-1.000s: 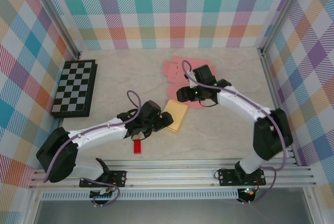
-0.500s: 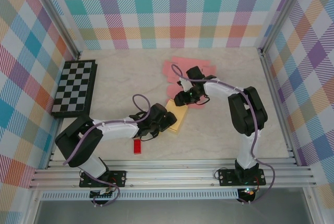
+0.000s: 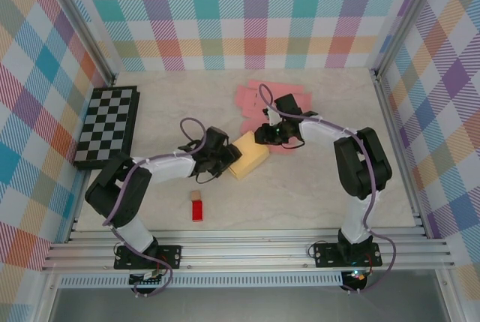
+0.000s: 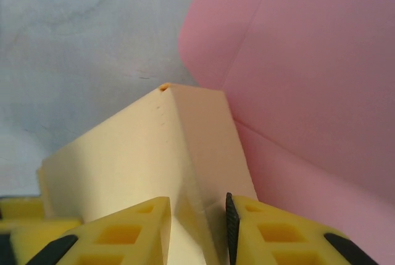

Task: Fold the paper box

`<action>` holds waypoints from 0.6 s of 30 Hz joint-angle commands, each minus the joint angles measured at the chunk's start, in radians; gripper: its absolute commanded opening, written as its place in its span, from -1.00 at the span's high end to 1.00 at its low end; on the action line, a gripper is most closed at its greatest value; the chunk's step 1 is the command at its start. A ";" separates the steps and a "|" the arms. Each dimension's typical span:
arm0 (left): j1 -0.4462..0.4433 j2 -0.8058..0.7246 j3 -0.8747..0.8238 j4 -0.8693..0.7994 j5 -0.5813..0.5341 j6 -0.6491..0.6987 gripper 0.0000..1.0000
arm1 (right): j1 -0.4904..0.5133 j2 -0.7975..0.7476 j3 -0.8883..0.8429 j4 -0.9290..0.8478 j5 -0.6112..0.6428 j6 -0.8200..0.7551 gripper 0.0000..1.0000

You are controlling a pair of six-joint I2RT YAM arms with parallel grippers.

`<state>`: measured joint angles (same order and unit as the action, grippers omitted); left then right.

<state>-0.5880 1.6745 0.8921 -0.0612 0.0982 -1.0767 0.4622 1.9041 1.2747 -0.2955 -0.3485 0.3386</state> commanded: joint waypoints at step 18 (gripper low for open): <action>0.396 0.302 0.453 -0.205 0.085 0.417 -0.34 | 0.143 0.395 0.578 -0.011 0.068 0.245 0.35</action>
<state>-0.1982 1.9583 1.2987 -0.2420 0.1810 -0.7242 0.5678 2.2845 1.8088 -0.3061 -0.2684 0.5697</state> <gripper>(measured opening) 0.666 0.323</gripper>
